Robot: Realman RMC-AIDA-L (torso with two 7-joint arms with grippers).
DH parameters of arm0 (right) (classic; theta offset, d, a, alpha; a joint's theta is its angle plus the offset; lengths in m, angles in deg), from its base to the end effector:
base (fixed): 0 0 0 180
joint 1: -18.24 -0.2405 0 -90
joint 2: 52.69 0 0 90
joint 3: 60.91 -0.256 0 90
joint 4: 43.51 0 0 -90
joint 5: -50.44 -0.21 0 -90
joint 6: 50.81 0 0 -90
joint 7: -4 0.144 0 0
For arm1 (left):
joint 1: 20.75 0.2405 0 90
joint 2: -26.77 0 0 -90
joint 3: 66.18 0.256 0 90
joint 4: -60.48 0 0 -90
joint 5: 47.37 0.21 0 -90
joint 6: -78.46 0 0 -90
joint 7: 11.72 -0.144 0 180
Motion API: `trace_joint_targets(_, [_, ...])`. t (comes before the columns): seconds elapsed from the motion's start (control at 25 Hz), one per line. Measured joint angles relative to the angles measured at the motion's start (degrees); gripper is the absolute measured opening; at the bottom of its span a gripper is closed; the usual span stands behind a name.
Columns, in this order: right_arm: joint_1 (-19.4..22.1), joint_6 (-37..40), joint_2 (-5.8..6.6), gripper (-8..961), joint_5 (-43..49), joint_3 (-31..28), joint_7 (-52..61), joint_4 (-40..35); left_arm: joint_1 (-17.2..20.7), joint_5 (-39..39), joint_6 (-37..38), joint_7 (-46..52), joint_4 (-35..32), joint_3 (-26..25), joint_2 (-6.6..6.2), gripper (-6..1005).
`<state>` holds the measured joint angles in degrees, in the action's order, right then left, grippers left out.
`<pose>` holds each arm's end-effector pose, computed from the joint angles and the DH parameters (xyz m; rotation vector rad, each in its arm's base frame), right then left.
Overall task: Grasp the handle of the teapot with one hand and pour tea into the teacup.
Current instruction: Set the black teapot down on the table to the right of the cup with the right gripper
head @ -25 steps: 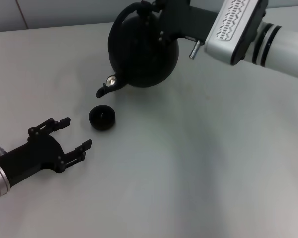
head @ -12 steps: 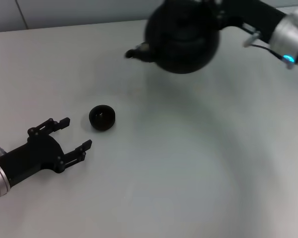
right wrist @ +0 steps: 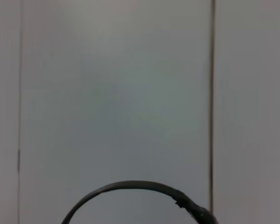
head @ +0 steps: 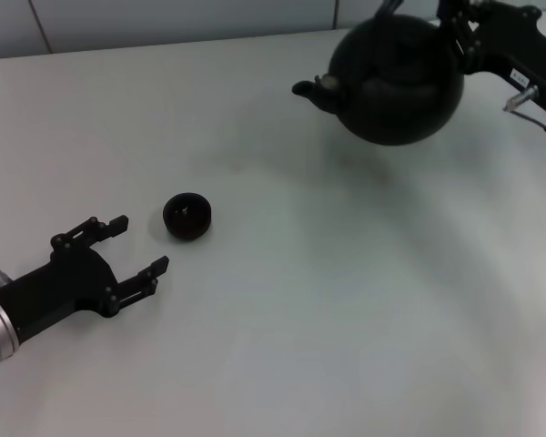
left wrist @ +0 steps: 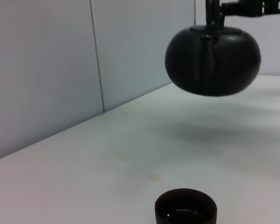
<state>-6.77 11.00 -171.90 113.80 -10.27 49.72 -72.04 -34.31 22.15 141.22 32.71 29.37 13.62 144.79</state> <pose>0.2965 0.3737 0.0343 -1.9299 0.4484 0.7782 -0.3166 0.2814 -0.0558 -2.4713 -0.3547 -0.5227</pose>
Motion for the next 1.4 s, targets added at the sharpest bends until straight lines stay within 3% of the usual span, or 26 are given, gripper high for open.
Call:
trace_joint_targets(0.32, [-2.62, -0.46, 0.04, 84, 0.0, -5.05, -5.76, 8.58, -0.52, 0.0, -0.03, 0.03, 0.0, 0.26, 0.13, 770])
trace_joint_targets(1.4, [-6.09, -2.83, -0.03, 84, 0.22, -4.85, -13.46, 16.43, -1.11, 0.0, -0.14, 0.04, -0.23, 0.45, 0.28, 767])
